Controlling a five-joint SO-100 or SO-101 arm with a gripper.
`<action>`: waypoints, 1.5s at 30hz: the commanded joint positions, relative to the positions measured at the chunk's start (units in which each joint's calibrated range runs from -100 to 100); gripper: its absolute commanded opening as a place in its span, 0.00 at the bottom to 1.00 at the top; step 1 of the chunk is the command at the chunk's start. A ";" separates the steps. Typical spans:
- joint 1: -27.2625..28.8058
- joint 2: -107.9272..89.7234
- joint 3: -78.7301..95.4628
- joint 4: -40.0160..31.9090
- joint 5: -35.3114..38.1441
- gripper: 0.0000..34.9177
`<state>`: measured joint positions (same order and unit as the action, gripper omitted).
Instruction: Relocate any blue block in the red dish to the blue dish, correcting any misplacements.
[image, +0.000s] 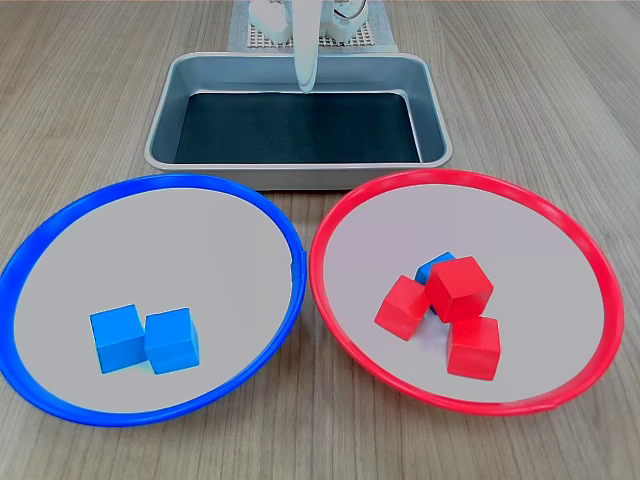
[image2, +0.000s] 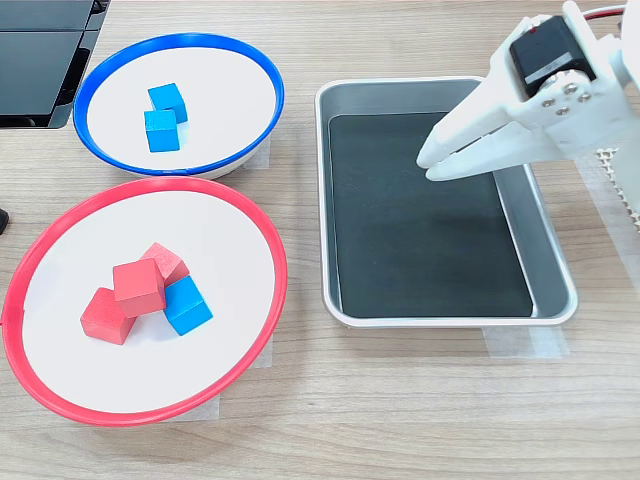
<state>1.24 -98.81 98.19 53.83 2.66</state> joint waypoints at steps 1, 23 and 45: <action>-0.34 -0.17 -0.19 0.19 0.15 0.00; -0.34 -0.17 -0.19 0.19 0.15 0.00; 0.13 6.48 -3.19 -11.53 5.76 0.00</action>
<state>1.15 -97.27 99.36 46.90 6.03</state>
